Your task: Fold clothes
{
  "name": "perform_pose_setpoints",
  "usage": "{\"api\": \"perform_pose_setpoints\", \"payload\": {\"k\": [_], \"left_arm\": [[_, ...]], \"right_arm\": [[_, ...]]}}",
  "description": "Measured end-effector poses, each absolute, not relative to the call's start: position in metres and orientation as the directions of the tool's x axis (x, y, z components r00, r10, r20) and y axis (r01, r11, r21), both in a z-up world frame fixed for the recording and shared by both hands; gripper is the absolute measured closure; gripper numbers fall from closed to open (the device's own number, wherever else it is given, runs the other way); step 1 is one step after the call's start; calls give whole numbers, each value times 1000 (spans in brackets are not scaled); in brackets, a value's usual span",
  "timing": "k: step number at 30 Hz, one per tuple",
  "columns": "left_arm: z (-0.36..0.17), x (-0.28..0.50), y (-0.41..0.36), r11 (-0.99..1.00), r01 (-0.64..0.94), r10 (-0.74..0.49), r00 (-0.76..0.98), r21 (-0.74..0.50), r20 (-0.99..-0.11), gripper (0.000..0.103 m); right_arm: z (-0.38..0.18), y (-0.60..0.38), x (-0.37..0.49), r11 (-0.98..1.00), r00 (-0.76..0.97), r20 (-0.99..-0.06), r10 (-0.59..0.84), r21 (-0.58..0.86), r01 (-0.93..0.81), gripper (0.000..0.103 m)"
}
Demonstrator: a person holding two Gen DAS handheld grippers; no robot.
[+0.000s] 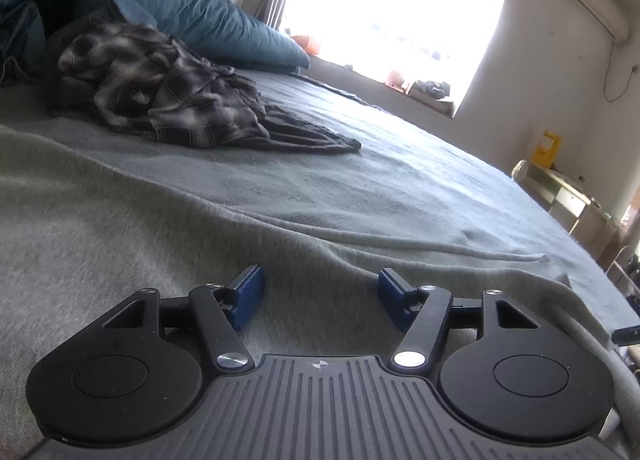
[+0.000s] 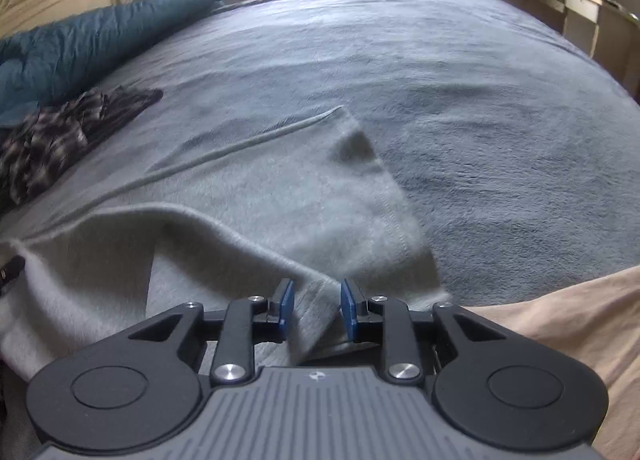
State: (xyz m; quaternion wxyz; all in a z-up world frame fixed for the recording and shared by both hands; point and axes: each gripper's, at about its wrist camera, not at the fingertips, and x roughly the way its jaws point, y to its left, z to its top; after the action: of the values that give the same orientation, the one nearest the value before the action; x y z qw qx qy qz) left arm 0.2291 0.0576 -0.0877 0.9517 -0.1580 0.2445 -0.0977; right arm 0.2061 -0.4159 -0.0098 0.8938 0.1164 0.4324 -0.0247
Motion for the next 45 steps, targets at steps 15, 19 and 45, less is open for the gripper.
{"api": "perform_pose_setpoints", "payload": {"k": [15,19,45], "left_arm": [[-88,230,60,921,126,-284,865,-368,-414,39],[-89,230,62,917,124,-287,865,-379,-413,39],[-78,218,67,928,96,-223,917,-360,-330,36]], "right_arm": [[-10,-398,212,979,607,-793,55,164,125,97],[22,-373,209,998,713,-698,-65,-36,55,100],[8,-339,357,867,822,-448,-352,-487,106,101]]}}
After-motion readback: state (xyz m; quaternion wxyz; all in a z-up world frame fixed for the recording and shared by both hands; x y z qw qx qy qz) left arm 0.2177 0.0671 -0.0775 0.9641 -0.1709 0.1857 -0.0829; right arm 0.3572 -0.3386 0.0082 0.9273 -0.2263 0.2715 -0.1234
